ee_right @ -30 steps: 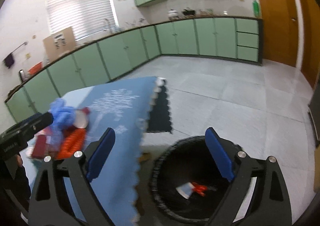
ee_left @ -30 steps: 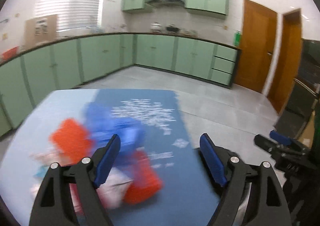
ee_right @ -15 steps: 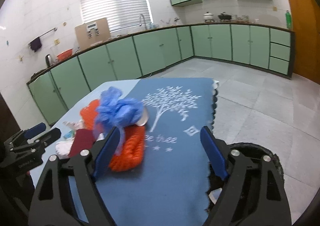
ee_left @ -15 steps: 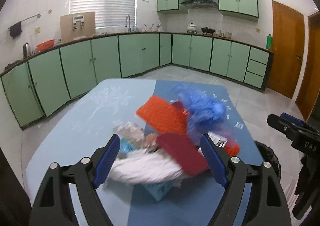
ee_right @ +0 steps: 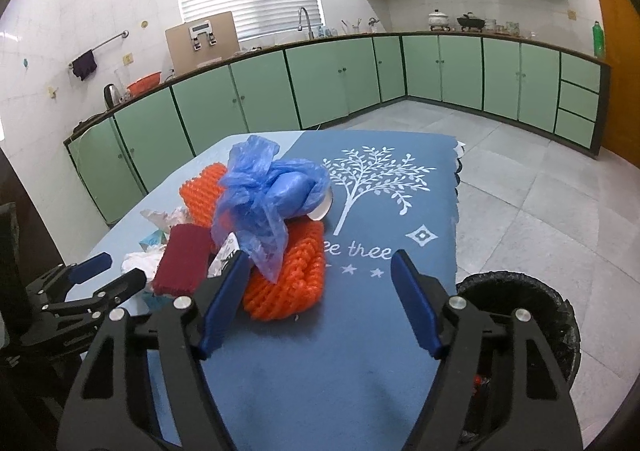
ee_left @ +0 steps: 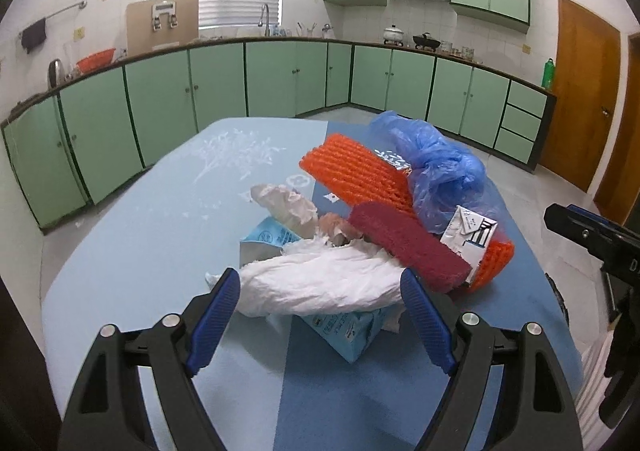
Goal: Collect trash
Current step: 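Move the right gripper back to the pile and grasp the blue plastic bag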
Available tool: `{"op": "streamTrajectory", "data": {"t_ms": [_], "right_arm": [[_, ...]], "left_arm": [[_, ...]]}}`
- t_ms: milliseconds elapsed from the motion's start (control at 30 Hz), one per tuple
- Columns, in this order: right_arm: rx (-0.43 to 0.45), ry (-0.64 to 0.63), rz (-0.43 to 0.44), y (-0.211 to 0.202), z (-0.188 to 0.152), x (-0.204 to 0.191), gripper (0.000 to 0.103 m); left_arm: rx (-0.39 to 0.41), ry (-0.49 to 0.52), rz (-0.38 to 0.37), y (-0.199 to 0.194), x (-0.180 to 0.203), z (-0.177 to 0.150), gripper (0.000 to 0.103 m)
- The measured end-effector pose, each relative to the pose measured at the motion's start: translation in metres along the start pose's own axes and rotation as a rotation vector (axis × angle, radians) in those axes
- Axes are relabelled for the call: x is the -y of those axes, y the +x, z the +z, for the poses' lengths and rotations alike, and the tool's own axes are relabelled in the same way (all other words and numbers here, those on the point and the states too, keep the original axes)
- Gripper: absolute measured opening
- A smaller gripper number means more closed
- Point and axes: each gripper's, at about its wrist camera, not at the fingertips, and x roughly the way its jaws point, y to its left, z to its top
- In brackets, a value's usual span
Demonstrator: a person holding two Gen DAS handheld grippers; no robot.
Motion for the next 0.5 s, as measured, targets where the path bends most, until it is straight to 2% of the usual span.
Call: {"op": "streamTrajectory", "data": {"t_ms": [300, 500], "right_arm": [[0.015, -0.028, 0.028, 0.026, 0.024, -0.013, 0.069], [-0.008, -0.029, 0.063, 0.055, 0.034, -0.024, 0.067]], "left_arm": [[0.047, -0.009, 0.016, -0.001, -0.002, 0.015, 0.081], [0.067, -0.031, 0.046, 0.008, -0.012, 0.031, 0.081]]}}
